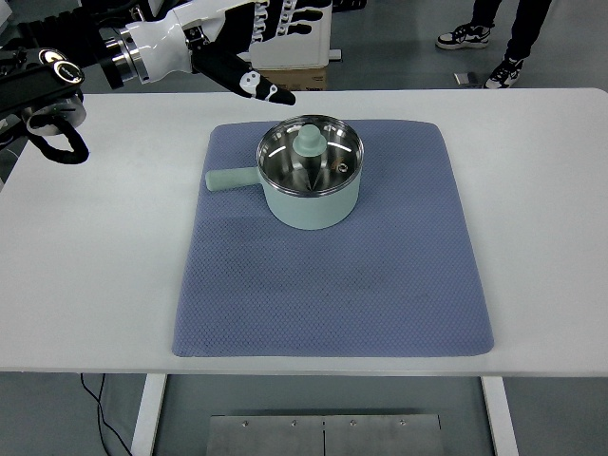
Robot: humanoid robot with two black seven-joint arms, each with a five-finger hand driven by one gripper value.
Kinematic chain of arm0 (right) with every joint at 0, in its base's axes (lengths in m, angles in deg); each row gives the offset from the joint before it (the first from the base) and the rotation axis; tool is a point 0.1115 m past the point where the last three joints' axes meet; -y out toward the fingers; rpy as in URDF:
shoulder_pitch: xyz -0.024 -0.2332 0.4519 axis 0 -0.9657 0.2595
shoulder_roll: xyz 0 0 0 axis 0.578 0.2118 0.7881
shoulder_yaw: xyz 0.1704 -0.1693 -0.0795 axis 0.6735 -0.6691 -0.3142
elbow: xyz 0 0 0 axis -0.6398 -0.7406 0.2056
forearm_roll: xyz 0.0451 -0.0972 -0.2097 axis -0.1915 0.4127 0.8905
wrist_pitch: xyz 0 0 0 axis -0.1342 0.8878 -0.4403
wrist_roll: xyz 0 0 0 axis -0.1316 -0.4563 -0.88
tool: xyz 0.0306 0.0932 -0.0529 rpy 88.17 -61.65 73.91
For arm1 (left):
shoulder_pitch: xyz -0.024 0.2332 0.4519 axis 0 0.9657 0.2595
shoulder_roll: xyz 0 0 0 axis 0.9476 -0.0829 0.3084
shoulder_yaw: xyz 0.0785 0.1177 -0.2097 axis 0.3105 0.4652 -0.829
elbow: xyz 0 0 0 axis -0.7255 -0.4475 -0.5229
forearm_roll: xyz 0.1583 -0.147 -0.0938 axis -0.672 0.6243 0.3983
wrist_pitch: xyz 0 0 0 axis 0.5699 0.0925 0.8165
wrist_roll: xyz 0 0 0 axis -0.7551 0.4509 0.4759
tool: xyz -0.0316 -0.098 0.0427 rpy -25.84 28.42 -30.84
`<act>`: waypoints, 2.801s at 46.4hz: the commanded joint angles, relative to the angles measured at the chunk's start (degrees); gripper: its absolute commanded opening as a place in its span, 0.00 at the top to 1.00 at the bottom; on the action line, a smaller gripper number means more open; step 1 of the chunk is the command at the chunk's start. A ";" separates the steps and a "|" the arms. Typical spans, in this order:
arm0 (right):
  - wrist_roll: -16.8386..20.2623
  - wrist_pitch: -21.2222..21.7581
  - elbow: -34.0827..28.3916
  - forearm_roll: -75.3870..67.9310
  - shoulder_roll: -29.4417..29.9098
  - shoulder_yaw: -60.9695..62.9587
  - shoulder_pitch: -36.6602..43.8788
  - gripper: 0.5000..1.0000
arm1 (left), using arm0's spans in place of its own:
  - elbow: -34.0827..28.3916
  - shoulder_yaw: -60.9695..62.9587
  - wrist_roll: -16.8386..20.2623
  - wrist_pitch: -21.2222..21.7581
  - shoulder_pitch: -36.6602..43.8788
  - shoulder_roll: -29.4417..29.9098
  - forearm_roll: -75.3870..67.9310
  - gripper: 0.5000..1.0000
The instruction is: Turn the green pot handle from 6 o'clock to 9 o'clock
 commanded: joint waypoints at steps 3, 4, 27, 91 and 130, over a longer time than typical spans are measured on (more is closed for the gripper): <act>0.00 0.05 0.00 0.00 0.00 0.00 0.00 0.00 | -1.04 0.00 0.00 1.39 1.87 0.10 4.35 0.00; 0.00 -0.04 0.00 0.00 0.00 0.00 0.00 0.00 | -1.30 0.00 0.00 1.48 2.22 0.10 5.05 0.00; 0.00 -0.04 0.00 0.00 0.00 0.00 0.00 0.00 | -6.40 -0.27 0.00 8.69 9.52 -1.13 18.42 0.00; 0.00 -0.04 0.00 0.00 0.00 0.00 0.00 0.00 | -23.72 -10.11 0.00 15.98 23.41 -13.26 30.72 0.00; 0.00 -0.04 0.00 0.00 0.00 0.00 0.00 0.00 | -29.69 -16.96 0.00 15.55 27.27 -20.12 31.95 0.00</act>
